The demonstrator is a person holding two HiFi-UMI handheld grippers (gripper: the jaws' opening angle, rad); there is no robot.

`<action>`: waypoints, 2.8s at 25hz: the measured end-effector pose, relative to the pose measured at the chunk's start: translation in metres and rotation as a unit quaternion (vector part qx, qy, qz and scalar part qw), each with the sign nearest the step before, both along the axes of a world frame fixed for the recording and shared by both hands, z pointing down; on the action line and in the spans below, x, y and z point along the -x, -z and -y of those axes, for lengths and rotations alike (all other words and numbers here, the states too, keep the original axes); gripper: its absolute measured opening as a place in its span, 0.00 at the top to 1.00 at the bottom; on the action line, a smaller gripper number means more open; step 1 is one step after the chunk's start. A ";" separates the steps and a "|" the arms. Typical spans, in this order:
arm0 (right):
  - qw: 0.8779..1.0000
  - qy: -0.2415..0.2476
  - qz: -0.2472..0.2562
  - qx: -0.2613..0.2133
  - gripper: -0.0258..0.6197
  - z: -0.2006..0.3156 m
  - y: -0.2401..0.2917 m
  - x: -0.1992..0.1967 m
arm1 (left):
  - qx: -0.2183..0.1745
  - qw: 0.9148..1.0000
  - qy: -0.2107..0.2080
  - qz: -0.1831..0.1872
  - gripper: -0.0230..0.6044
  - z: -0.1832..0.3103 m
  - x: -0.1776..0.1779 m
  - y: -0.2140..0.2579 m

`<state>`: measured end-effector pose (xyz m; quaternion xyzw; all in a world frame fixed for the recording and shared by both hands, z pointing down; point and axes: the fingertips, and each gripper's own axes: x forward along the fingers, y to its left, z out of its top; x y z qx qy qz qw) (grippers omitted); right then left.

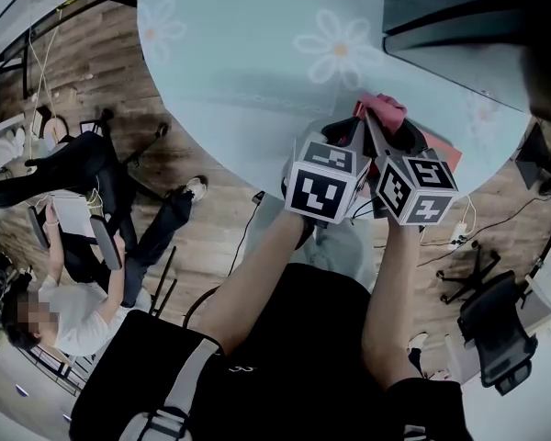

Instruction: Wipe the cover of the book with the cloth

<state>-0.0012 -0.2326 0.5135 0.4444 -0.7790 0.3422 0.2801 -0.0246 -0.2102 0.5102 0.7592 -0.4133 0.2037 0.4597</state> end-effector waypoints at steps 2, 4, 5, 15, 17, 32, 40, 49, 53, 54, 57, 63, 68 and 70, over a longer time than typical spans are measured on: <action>1.000 -0.002 0.002 0.000 0.81 0.000 0.000 -0.003 | 0.005 1.000 -0.004 0.001 0.94 -0.001 -0.003 -0.002; 1.000 -0.003 0.005 0.000 0.81 0.001 -0.001 -0.005 | 0.008 1.000 -0.006 0.001 0.94 -0.001 -0.006 -0.004; 1.000 -0.003 0.006 0.000 0.81 0.001 -0.001 -0.006 | 0.009 1.000 -0.005 0.002 0.94 -0.001 -0.007 -0.005; 1.000 -0.001 0.009 -0.002 0.81 0.000 0.001 -0.029 | 0.008 1.000 -0.017 0.021 0.94 -0.002 -0.029 -0.003; 1.000 -0.004 0.009 -0.003 0.81 -0.002 0.001 -0.033 | 0.009 0.999 -0.021 0.024 0.94 -0.004 -0.033 -0.004; 1.000 -0.022 0.000 -0.010 0.81 -0.011 -0.001 -0.074 | 0.009 0.998 -0.040 0.040 0.94 -0.013 -0.072 -0.007; 0.999 -0.032 0.001 -0.013 0.81 -0.016 -0.001 -0.100 | 0.005 0.998 -0.044 0.043 0.94 -0.018 -0.097 -0.007; 0.999 -0.038 -0.003 -0.011 0.81 -0.022 0.000 -0.128 | 0.005 0.998 -0.043 0.041 0.94 -0.023 -0.124 -0.007; 0.999 -0.035 -0.004 -0.011 0.81 -0.025 0.000 -0.142 | 0.006 0.998 -0.041 0.044 0.94 -0.026 -0.139 -0.009; 0.999 -0.035 -0.004 -0.010 0.81 -0.025 0.000 -0.147 | 0.006 0.998 -0.040 0.044 0.94 -0.026 -0.143 -0.009; 0.999 -0.037 -0.005 -0.010 0.81 -0.025 0.000 -0.159 | 0.008 0.998 -0.040 0.041 0.94 -0.025 -0.156 -0.009; 0.999 -0.048 -0.001 -0.015 0.81 -0.032 0.003 -0.184 | 0.005 0.998 -0.042 0.042 0.94 -0.032 -0.181 -0.006; 0.997 -0.072 -0.009 0.008 0.81 -0.039 0.001 -0.212 | 0.005 0.998 -0.050 0.043 0.94 -0.037 -0.206 -0.005; 0.996 -0.084 -0.005 0.011 0.81 -0.040 0.007 -0.221 | -0.004 0.998 -0.046 0.042 0.94 -0.037 -0.215 0.000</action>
